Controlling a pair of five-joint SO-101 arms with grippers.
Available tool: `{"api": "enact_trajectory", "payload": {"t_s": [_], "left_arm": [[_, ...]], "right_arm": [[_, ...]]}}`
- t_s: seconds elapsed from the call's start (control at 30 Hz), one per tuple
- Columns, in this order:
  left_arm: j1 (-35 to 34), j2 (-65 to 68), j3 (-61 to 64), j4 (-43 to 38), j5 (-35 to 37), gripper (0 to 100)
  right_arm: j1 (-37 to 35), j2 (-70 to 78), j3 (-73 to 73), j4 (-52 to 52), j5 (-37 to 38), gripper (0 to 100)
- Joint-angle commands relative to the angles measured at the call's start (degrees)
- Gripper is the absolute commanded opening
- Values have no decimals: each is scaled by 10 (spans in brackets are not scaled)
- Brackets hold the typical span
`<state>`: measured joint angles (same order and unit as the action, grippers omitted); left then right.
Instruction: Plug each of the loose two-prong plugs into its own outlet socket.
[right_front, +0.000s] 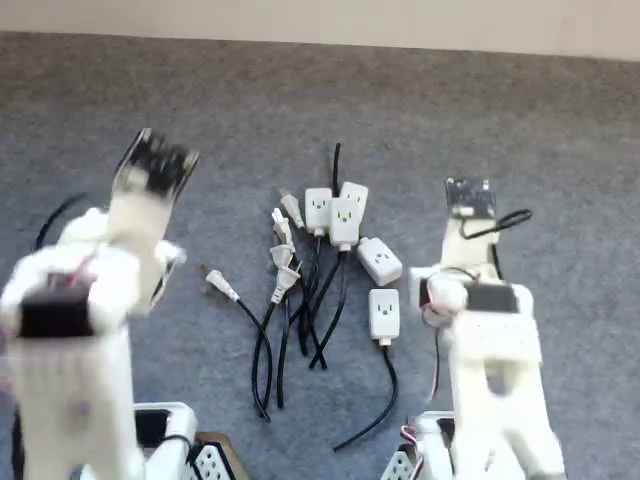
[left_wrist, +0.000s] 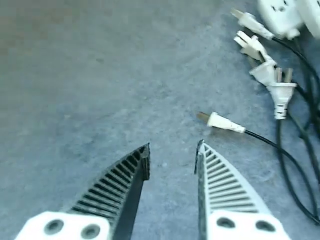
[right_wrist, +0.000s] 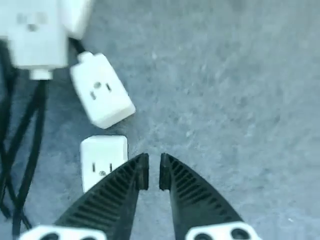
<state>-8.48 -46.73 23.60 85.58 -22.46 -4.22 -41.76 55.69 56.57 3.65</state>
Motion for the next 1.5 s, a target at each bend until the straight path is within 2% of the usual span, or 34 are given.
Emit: {"api": "enact_trajectory", "payload": {"t_s": [0.0,0.17,0.33,0.53,0.63,0.87,1.13,1.37,1.47], "left_arm": [[51,180,-87,-2,26,158],[104,309,-136,-11,73,158],[136,383,-116,-103,98,159],[199,444,-129,-185,98,161],[225,502,-181,-207,61,162],[226,688,-399,-183,62,162],[255,805,-633,-76,62,162],[305,866,-704,-42,62,164],[324,879,-704,-42,62,200]], "right_arm": [[5,95,36,-137,-25,55],[16,65,73,-161,-21,55],[-7,23,108,-162,-20,55],[-13,-5,122,-162,-23,55],[-12,-6,126,-162,-24,55],[-15,-10,150,-196,-24,55],[-15,-10,150,-196,-22,55],[-15,-10,150,-196,-21,55],[-15,-10,150,-197,-21,55]]}}
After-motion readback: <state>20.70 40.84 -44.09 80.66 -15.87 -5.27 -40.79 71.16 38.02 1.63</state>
